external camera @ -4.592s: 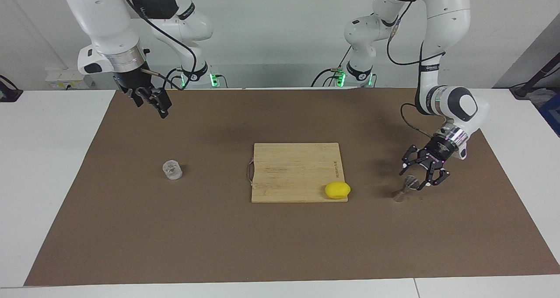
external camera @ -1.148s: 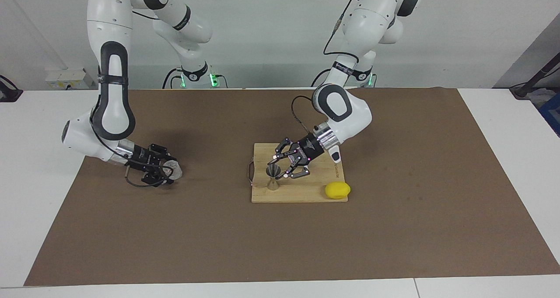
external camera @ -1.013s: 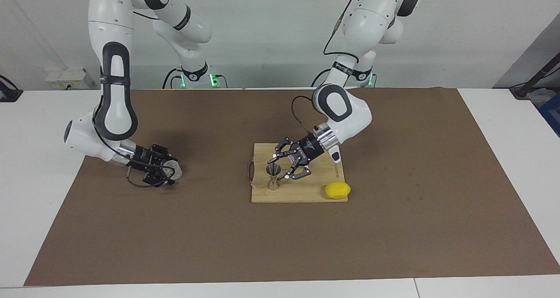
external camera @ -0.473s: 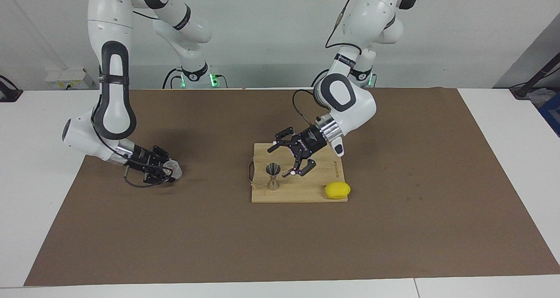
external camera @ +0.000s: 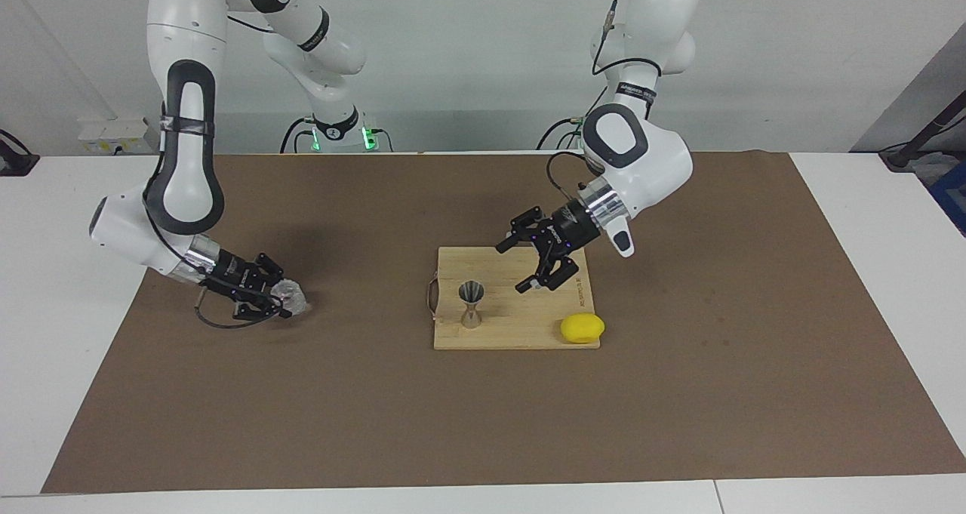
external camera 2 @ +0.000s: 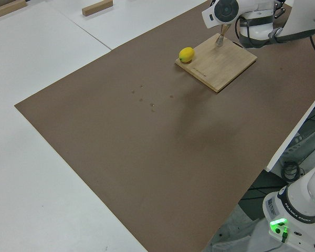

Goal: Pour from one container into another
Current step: 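Withdraw the left gripper while the right gripper lifts the glass toward the board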

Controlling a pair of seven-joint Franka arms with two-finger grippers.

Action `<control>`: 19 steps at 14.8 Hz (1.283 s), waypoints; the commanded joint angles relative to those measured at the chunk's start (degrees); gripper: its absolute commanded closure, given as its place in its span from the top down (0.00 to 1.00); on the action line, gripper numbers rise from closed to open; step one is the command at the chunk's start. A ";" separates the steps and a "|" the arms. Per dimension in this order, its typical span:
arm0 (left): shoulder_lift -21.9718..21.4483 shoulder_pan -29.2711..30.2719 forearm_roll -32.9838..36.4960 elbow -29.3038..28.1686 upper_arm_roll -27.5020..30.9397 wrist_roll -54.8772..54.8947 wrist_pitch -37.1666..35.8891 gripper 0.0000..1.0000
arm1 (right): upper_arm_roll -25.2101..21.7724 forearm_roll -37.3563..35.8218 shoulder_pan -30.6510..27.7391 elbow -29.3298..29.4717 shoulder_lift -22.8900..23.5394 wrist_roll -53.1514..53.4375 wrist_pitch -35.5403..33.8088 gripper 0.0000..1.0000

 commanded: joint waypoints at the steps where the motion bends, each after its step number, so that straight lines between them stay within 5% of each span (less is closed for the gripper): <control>1: -2.54 3.06 10.61 -1.37 0.12 -0.25 -1.45 1.00 | 0.28 1.17 2.98 1.27 -2.01 6.97 1.33 0.00; 8: -4.13 11.16 43.12 2.22 0.29 -0.16 -1.71 1.00 | 0.02 0.03 13.44 6.28 -1.93 25.25 8.27 0.00; 13: -5.01 11.69 72.66 5.04 0.29 2.64 -12.86 1.00 | 0.19 -5.93 19.50 11.28 -0.61 35.01 10.82 0.00; 19: -8.42 17.22 76.13 4.96 0.29 35.27 -25.16 1.00 | 0.28 -16.39 26.10 16.56 1.67 43.28 12.06 0.00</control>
